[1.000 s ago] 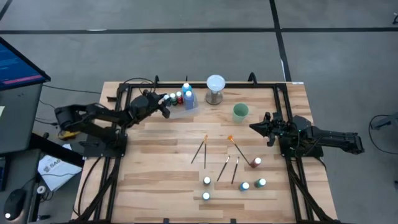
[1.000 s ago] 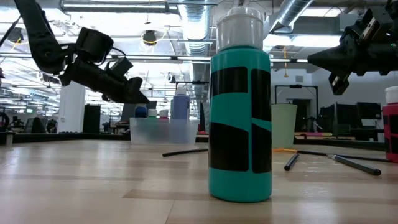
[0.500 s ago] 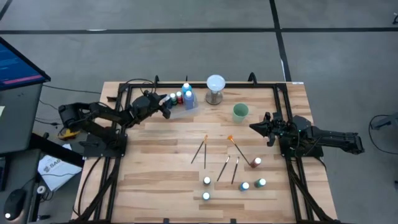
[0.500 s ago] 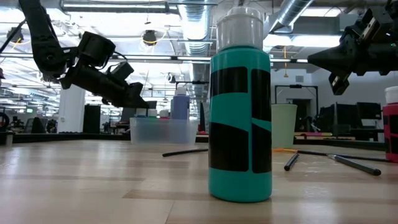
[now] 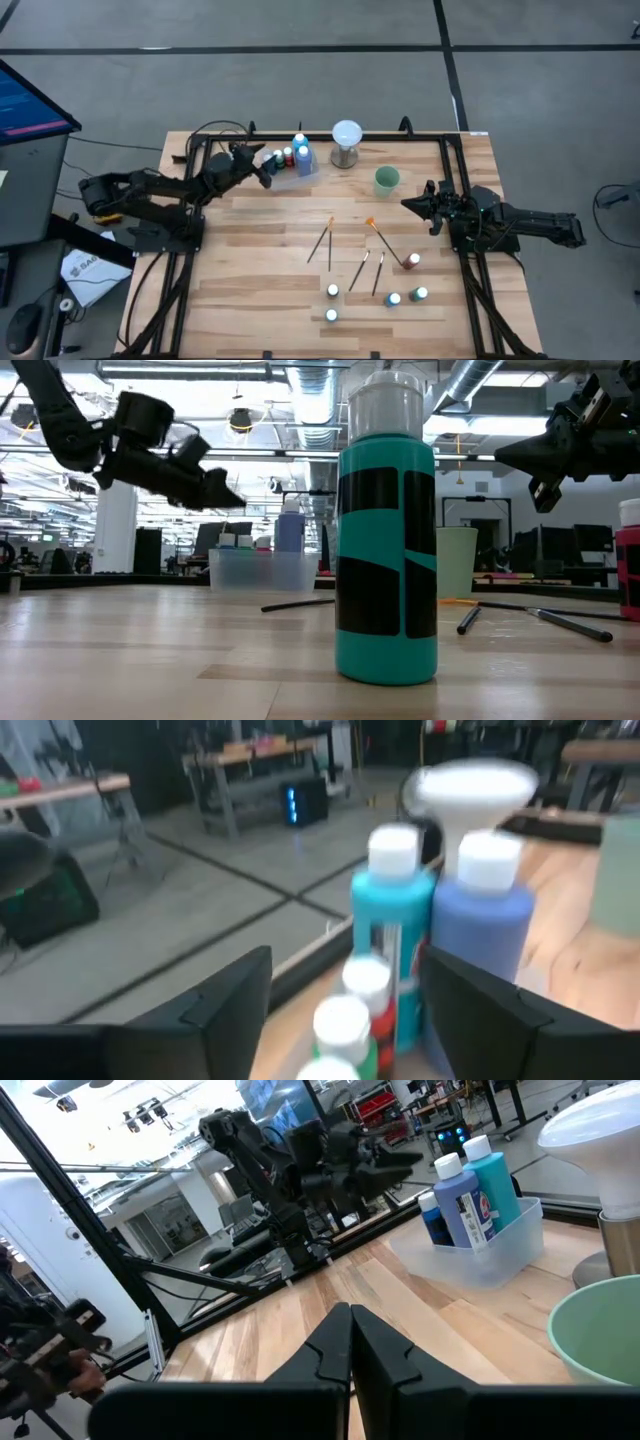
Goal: Pick & Place Paint Supplies
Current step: Put the small black paint bottle into the transparent bin
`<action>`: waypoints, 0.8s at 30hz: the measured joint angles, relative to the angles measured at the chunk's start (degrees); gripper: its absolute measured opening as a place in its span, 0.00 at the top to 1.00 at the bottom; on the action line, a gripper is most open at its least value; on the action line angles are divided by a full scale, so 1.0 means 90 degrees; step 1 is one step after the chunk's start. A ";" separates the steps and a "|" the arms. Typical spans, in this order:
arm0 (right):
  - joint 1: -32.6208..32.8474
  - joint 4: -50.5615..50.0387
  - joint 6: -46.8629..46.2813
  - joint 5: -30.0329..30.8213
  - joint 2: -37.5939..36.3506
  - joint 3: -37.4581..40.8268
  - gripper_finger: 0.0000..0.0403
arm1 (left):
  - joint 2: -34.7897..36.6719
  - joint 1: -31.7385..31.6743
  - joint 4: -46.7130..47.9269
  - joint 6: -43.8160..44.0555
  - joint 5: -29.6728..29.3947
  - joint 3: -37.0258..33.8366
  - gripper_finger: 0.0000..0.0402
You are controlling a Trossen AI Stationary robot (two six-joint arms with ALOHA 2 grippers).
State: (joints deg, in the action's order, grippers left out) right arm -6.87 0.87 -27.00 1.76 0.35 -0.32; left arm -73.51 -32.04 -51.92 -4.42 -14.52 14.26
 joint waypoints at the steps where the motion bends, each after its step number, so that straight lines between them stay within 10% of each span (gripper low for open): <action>1: 0.0000 0.0001 0.0000 0.0000 0.0001 -0.0002 1.00 | 0.0158 0.0023 0.0010 -0.0015 0.0001 0.0000 0.36; 13: 0.0000 0.0000 0.0000 0.0000 0.0000 -0.0002 1.00 | 0.2086 0.1578 0.0171 0.0015 0.0019 0.0307 0.32; 24: -0.0002 0.0001 0.0005 0.0000 -0.0001 0.0000 1.00 | 0.1452 0.4431 0.1978 0.0018 0.0322 0.1756 0.32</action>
State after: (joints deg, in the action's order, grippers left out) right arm -6.89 0.88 -26.96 1.76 0.34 -0.32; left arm -60.44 7.85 -34.12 -4.26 -11.62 30.06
